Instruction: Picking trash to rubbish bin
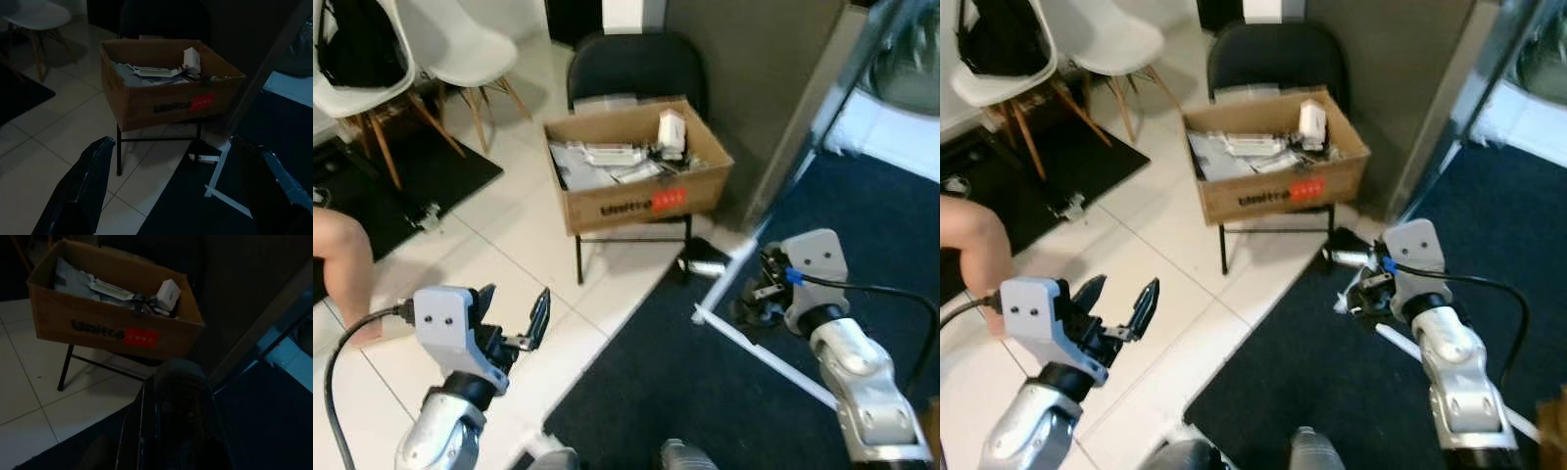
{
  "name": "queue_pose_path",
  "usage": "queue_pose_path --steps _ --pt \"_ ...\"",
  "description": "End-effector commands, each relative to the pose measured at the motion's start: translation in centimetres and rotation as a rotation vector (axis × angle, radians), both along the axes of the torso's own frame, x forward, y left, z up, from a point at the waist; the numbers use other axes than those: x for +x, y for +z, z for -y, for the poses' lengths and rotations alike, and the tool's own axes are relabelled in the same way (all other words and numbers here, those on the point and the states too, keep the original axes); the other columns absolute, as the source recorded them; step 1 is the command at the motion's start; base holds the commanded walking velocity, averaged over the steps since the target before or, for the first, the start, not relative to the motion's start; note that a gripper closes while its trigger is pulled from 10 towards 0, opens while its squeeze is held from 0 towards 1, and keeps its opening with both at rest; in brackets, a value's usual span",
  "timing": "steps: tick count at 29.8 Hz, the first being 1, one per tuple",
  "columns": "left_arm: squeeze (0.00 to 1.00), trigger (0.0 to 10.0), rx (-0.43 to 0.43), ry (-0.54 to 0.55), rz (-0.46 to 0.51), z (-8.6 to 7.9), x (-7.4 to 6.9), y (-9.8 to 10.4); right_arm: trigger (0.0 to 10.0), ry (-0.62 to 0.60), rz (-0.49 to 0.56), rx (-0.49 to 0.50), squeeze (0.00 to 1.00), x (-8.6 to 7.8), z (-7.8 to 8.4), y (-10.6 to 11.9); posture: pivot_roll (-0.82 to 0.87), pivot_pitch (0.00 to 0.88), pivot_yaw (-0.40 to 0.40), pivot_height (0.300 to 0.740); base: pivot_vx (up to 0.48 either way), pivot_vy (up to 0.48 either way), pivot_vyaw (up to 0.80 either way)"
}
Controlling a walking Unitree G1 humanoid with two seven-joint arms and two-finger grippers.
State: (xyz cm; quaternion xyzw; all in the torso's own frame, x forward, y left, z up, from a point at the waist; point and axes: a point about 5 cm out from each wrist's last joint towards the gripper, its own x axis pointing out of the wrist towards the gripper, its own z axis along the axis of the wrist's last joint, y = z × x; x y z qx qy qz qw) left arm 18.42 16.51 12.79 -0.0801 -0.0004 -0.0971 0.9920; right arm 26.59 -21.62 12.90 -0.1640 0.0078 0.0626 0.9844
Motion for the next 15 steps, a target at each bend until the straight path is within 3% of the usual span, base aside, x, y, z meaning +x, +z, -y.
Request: queue_pose_path --steps 1,10,15 --pt "0.0 10.0 0.006 0.005 -0.016 -0.22 -0.11 -0.24 10.0 0.005 -0.002 -0.004 0.0 -0.15 -0.15 -0.09 -0.13 0.087 0.01 0.74 0.401 0.0 0.0" --pt "0.0 10.0 0.007 0.005 -0.016 -0.22 -0.1 -0.25 10.0 0.001 -0.007 -0.014 0.0 -0.14 -0.15 -0.13 -0.13 0.087 0.01 0.74 0.4 0.0 0.0" --pt "0.0 10.0 0.007 0.005 -0.016 -0.22 -0.11 -0.25 10.0 -0.004 -0.017 -0.028 0.0 -0.11 -0.14 -0.25 -0.13 0.087 0.01 0.74 0.4 0.0 -0.49"
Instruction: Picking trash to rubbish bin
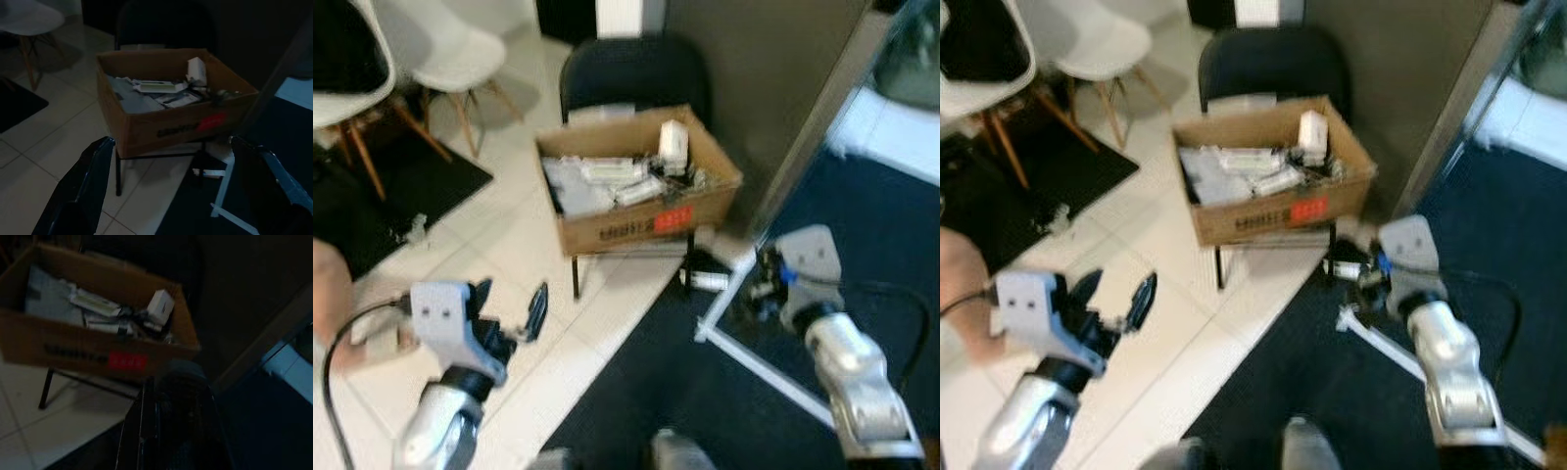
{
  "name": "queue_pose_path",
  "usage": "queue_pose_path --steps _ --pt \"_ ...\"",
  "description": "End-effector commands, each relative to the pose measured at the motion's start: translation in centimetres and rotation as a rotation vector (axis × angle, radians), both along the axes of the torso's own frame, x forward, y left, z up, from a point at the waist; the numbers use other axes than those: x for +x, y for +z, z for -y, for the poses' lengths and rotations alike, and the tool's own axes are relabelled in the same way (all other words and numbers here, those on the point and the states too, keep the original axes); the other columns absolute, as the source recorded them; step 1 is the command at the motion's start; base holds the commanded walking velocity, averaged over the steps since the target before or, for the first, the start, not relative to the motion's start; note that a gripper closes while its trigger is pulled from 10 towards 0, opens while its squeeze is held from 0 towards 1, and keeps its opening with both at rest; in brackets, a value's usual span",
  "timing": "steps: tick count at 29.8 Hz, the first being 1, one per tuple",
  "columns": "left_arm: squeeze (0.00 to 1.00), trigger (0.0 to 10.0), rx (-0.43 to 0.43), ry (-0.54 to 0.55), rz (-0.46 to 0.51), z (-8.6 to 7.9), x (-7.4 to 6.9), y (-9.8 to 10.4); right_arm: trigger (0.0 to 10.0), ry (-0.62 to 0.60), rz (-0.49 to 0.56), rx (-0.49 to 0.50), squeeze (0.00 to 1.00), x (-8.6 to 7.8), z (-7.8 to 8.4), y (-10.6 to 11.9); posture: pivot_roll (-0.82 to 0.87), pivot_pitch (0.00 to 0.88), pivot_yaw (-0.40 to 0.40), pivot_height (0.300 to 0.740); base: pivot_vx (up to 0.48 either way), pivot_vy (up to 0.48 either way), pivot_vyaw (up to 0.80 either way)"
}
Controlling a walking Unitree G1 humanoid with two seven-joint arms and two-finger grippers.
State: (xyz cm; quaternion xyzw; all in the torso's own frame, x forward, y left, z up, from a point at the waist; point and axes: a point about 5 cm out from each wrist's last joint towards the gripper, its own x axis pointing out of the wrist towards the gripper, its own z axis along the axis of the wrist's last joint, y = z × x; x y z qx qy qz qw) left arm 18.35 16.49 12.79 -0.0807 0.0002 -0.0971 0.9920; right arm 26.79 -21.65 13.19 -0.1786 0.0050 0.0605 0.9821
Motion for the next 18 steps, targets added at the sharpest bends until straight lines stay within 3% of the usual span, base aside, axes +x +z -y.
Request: queue_pose_path --steps 1,4,18 --pt "0.0 10.0 0.008 0.005 -0.015 -0.23 -0.04 -0.26 10.0 -0.003 -0.027 -0.001 0.0 -0.29 -0.17 -0.57 -0.13 0.087 0.011 0.74 0.401 0.0 -0.8" --pt "0.0 10.0 0.008 0.005 -0.015 -0.21 -0.03 -0.25 10.0 -0.003 -0.026 -0.002 0.0 -0.28 -0.17 -0.56 -0.12 0.088 0.01 0.74 0.398 0.0 -0.8" --pt "0.0 10.0 0.008 0.006 -0.015 -0.22 0.02 -0.25 10.0 0.007 -0.02 0.001 0.0 -0.23 -0.24 -0.49 -0.12 0.088 0.01 0.74 0.392 0.0 0.0"
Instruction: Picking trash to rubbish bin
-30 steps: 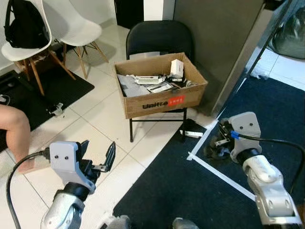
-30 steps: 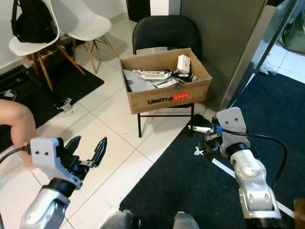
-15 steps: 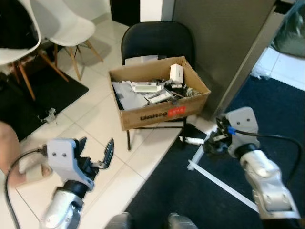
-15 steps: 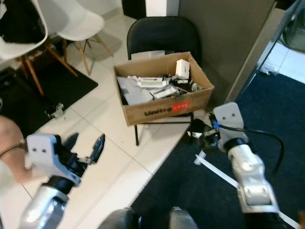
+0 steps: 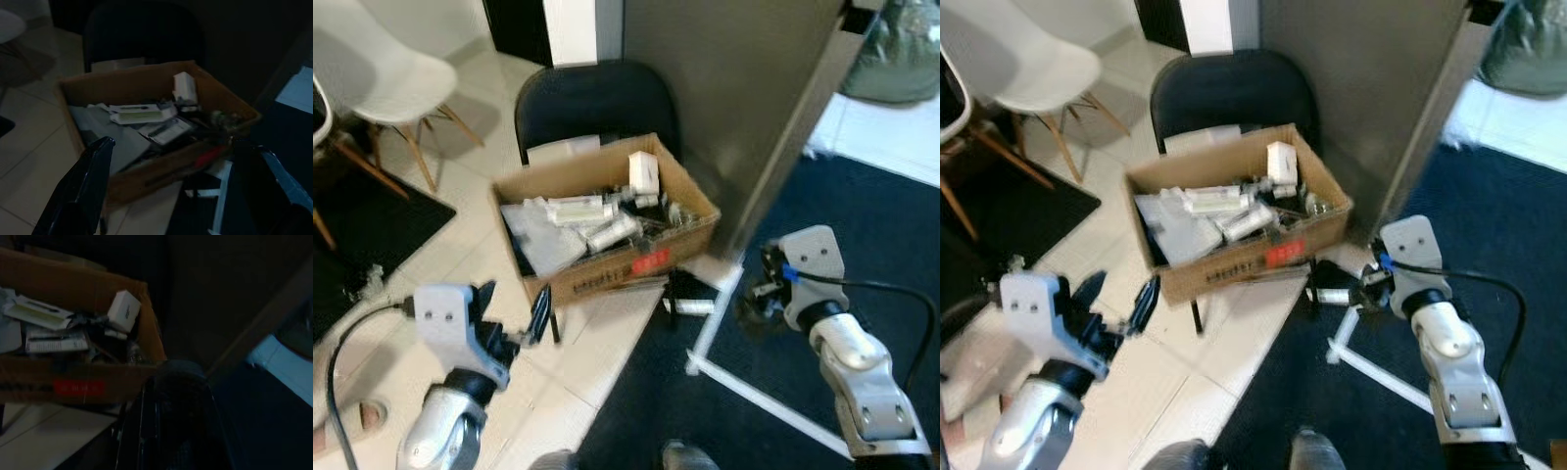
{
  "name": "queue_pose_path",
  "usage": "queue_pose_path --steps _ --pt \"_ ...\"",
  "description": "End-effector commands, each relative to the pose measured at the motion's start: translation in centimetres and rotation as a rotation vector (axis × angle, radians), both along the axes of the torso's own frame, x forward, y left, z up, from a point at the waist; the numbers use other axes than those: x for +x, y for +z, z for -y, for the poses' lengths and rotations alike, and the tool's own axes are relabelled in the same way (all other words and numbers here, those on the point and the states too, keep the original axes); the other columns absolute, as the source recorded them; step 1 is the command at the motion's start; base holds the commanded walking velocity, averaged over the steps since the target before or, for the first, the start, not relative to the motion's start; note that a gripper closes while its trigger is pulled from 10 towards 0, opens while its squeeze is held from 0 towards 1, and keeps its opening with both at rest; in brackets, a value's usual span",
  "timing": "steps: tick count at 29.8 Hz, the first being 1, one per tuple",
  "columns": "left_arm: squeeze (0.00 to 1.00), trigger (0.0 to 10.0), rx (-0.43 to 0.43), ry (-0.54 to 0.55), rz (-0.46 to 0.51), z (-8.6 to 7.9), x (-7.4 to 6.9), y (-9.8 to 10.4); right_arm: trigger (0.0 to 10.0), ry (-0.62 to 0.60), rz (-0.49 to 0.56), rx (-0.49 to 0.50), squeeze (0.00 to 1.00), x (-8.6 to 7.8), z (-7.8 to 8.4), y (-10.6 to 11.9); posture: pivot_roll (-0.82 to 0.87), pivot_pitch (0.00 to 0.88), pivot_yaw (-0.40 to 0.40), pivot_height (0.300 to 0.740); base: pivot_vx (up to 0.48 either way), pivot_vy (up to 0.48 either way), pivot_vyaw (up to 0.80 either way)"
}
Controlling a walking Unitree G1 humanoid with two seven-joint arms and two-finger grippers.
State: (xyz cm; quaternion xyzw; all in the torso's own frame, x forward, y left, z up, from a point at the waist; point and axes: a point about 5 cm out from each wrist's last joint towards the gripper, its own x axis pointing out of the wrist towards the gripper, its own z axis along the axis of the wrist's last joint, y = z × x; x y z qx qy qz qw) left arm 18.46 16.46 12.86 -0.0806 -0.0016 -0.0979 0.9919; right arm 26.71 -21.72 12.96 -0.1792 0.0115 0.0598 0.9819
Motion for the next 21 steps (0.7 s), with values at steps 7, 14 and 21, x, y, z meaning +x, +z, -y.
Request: queue_pose_path --steps 7,14,21 --pt "0.0 10.0 0.01 0.008 -0.018 -0.4 -0.1 -0.3 10.0 0.027 0.002 0.002 0.0 -0.1 -0.6 -0.1 -0.11 0.093 0.015 0.74 0.377 0.0 0.0" --pt "0.0 10.0 -0.004 0.011 -0.012 -0.5 -0.2 -0.2 10.0 0.053 -0.006 0.001 0.0 0.0 -0.8 0.0 -0.1 0.095 0.016 0.74 0.104 0.0 0.0" --pt "0.0 10.0 -0.002 0.018 -0.008 -0.6 -0.2 -0.1 10.0 0.218 0.025 -0.056 0.0 0.9 -3.9 1.2 -0.08 0.096 0.016 0.74 0.0 0.0 0.0"
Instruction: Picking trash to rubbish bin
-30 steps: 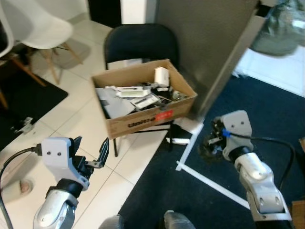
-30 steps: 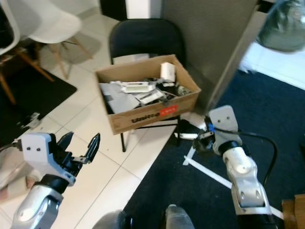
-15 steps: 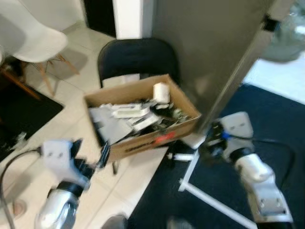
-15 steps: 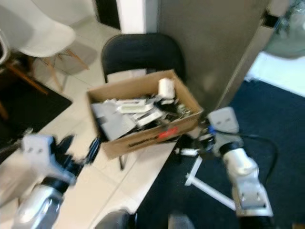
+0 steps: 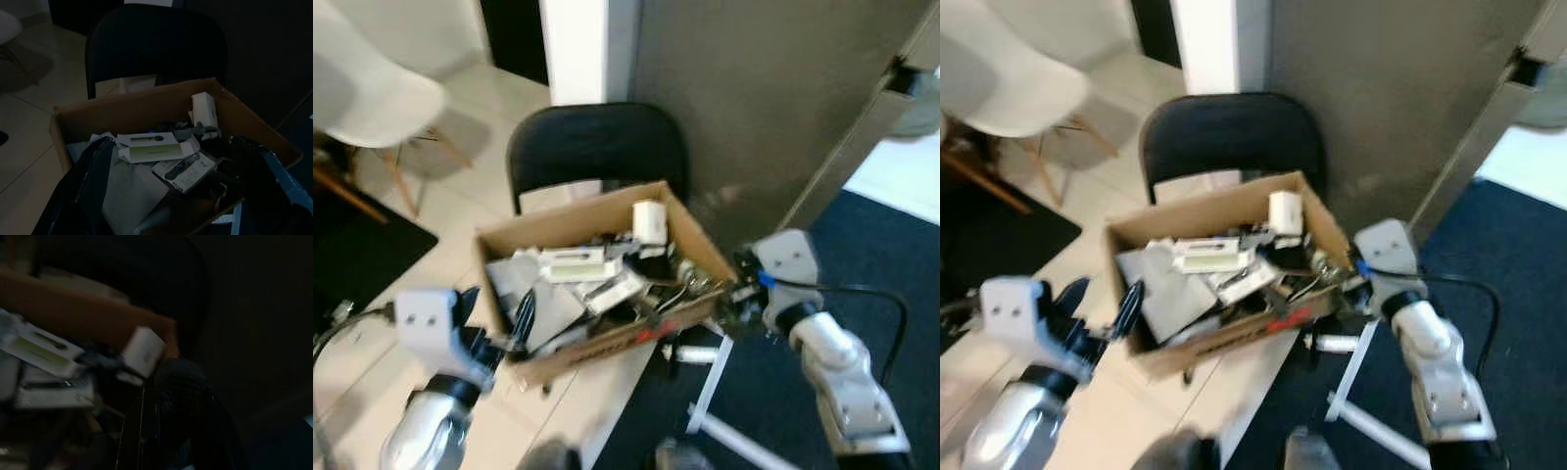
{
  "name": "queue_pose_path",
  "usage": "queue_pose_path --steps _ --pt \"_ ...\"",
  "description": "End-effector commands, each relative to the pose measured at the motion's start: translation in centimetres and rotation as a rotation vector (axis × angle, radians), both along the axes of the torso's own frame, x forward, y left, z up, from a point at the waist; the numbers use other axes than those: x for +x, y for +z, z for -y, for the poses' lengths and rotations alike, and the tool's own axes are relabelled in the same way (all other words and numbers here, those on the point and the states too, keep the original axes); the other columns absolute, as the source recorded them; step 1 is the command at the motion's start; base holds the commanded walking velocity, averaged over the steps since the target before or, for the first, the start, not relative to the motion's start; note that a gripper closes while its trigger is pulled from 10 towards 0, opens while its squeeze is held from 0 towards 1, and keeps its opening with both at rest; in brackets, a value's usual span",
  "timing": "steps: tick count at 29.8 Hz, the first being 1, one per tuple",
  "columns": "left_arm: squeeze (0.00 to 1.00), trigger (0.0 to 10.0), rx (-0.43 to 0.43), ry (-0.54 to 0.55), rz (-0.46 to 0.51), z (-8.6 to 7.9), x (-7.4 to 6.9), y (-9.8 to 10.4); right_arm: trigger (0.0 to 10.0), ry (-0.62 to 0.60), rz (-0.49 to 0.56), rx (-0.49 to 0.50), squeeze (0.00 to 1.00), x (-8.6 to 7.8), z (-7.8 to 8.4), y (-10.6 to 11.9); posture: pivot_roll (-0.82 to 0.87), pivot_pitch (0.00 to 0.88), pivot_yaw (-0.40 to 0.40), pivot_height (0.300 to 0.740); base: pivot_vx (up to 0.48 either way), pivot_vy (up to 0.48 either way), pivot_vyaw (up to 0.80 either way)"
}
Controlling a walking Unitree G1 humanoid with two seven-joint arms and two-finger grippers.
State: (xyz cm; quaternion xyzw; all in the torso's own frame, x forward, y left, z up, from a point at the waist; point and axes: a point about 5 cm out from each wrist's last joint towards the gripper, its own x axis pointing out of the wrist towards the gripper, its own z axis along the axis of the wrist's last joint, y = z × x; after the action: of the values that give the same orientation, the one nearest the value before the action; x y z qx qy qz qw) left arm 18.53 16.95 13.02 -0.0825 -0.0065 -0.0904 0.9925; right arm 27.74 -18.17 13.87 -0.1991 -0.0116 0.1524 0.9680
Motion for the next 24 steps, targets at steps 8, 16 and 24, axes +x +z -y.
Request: queue_pose_path --steps 8,16,24 --pt "0.0 10.0 0.005 0.014 -0.008 -0.1 -0.2 -0.2 10.0 0.229 0.026 0.097 0.0 1.3 -7.2 1.5 -0.04 0.094 -0.006 0.74 0.0 0.0 0.0" --pt "0.0 10.0 0.005 0.024 -0.002 0.0 -0.2 -0.1 10.0 0.339 0.01 0.157 0.0 3.1 -12.6 1.4 -0.03 0.095 -0.017 0.74 0.0 0.0 0.0" --pt "0.0 10.0 0.009 0.031 0.006 0.2 -0.1 0.0 10.0 0.336 0.023 0.307 1.0 4.8 -18.7 2.6 0.0 0.094 -0.036 0.74 0.0 0.0 0.0"
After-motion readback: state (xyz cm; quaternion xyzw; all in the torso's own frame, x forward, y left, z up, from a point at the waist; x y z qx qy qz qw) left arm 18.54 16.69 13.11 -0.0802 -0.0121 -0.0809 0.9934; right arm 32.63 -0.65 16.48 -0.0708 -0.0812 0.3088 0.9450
